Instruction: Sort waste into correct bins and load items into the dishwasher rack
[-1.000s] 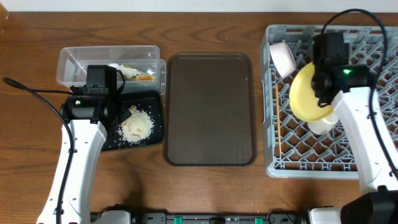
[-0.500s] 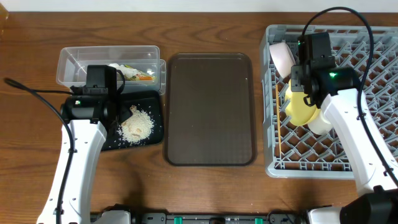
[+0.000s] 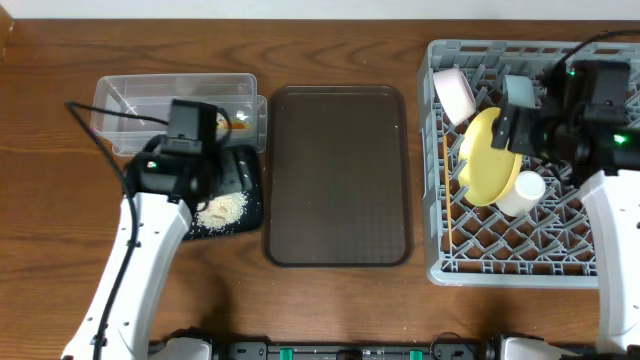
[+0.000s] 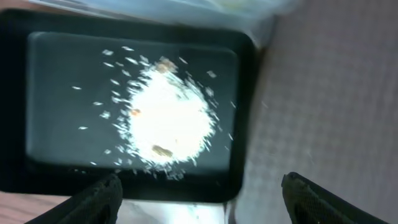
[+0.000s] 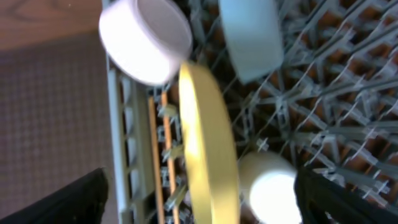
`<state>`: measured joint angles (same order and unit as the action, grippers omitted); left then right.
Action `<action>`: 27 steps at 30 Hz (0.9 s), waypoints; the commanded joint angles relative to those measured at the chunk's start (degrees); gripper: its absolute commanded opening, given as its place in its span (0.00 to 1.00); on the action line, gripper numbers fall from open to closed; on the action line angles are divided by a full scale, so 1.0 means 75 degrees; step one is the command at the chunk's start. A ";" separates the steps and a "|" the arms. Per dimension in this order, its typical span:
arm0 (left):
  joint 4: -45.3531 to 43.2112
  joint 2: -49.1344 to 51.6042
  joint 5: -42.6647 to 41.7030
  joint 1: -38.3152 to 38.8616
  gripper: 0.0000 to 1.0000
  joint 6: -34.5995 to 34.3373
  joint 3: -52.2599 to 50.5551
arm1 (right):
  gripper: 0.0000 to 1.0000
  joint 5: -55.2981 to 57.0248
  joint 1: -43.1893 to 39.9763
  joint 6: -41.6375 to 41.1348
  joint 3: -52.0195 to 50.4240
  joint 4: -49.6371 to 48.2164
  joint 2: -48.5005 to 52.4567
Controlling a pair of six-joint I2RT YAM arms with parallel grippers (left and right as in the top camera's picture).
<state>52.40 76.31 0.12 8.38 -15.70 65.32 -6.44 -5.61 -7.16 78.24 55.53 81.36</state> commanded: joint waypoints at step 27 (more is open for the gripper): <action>-0.0458 -0.5453 -0.0277 0.0108 0.91 0.0545 -0.2396 | 0.99 0.0227 -0.0079 0.0131 -0.4846 -0.1562 -0.5546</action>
<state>49.08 35.66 -1.58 9.13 -11.94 47.88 -5.80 -5.78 -5.87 42.44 43.55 40.03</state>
